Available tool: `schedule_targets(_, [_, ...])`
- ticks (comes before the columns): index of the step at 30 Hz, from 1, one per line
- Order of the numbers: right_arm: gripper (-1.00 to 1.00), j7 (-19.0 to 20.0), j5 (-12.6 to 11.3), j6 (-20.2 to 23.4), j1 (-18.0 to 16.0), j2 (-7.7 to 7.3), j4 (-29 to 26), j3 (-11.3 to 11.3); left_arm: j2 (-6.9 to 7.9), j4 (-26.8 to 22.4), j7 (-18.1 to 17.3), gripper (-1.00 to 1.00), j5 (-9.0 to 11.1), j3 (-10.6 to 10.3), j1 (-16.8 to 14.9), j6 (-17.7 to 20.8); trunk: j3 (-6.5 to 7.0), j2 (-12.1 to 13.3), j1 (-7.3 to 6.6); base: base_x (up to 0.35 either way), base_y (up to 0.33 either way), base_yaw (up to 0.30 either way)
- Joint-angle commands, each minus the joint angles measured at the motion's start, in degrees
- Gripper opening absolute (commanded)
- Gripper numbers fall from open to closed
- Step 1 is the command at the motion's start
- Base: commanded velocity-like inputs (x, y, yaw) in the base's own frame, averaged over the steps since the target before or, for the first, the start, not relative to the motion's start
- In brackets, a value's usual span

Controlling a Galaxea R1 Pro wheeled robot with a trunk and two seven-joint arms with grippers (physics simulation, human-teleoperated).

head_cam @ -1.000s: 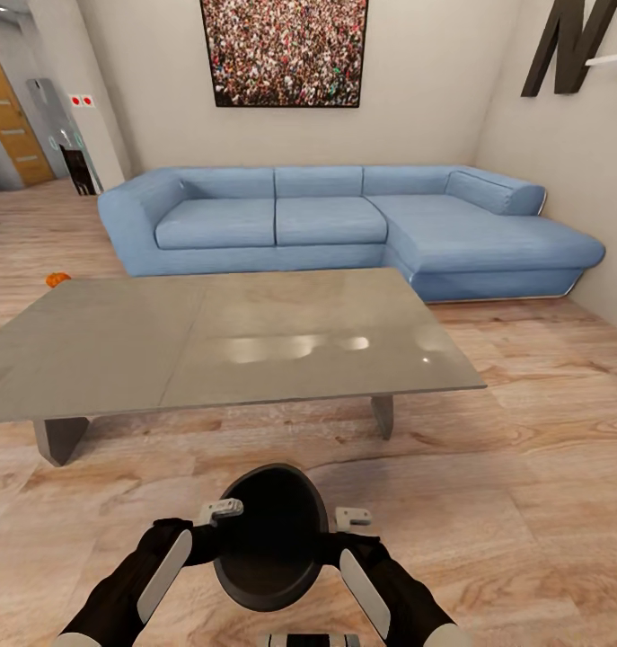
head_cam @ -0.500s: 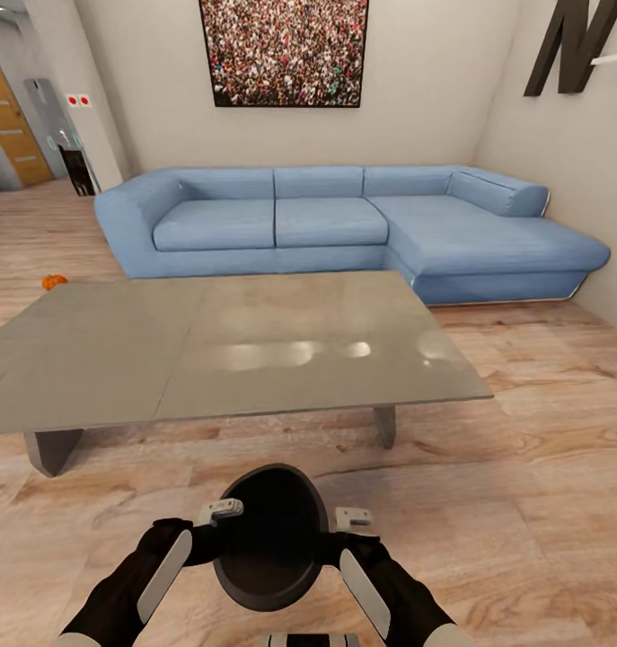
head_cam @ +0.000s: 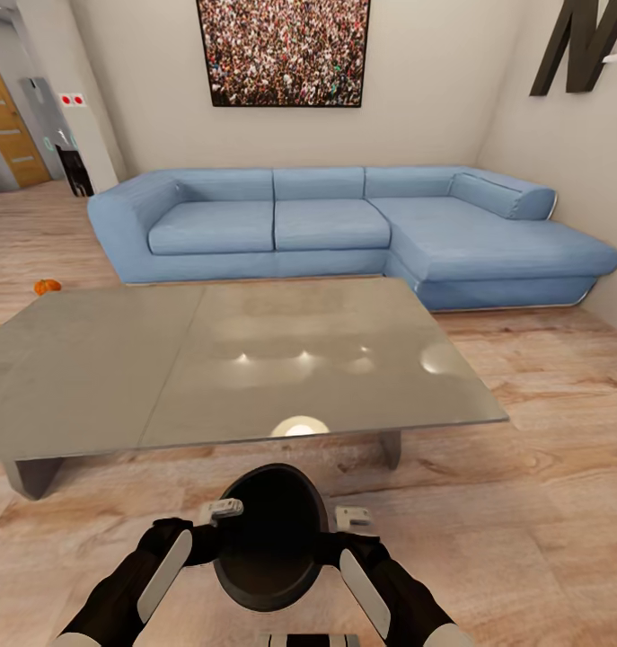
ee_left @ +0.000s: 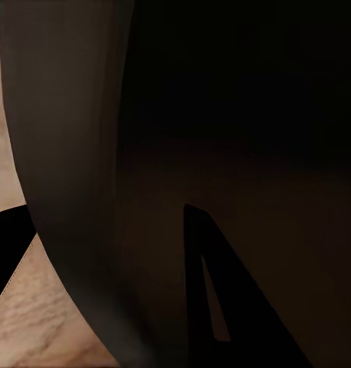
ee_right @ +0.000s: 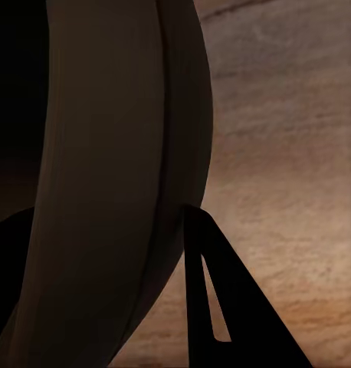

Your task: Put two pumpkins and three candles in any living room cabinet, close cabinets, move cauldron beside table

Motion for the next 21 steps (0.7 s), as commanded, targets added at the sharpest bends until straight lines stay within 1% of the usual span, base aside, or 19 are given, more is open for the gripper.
schedule_targets(1, [-1.00,-0.5,-1.2,-0.4,-0.1,-0.04,-0.3,0.7,0.12,0.0,0.3,-1.00,1.0,-0.1,0.0,0.3,-0.05,0.0,0.00,0.090,0.000,0.000])
schedule_targets(11, [-1.00,-0.5,-1.2,-0.4,-0.1,-0.04,-0.3,0.7,0.12,0.0,0.4,-1.00,1.0,-0.1,0.0,0.3,-0.05,0.0,0.00,0.013,0.000,0.000])
schedule_targets(21, [-1.00,-0.5,-1.2,-0.4,-0.1,-0.04,-0.3,0.7,0.12,0.0,0.4,-1.00,1.0,-0.1,0.0,0.3,-2.04,-0.1,0.23,0.000,0.000,0.000])
